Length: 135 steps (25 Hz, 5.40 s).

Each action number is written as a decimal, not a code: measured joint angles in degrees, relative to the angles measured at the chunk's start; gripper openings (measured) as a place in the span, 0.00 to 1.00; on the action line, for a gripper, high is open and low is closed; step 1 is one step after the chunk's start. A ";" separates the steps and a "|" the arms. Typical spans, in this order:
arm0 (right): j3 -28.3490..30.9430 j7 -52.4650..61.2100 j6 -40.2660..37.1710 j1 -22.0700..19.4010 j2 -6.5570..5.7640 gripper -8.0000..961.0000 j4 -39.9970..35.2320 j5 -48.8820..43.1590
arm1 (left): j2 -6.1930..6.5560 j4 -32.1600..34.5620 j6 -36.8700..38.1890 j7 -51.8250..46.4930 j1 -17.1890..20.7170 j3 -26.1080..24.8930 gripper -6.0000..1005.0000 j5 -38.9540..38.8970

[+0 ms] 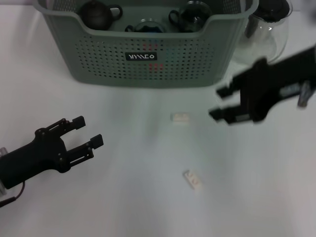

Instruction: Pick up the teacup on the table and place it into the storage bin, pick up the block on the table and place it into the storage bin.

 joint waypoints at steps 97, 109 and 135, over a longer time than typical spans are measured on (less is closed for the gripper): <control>-24.38 10.44 42.08 13.00 0.49 0.33 42.67 -5.67 | -0.53 -0.44 -2.15 0.32 -0.06 -0.16 0.76 0.07; -24.70 11.17 42.67 13.03 0.49 0.29 43.27 -5.66 | -0.62 -0.44 -2.14 0.30 0.02 -0.22 0.76 0.07; -0.34 10.72 30.11 13.66 0.02 0.27 10.39 -0.89 | -0.60 -0.44 -2.09 -0.03 -0.65 -0.28 0.76 0.03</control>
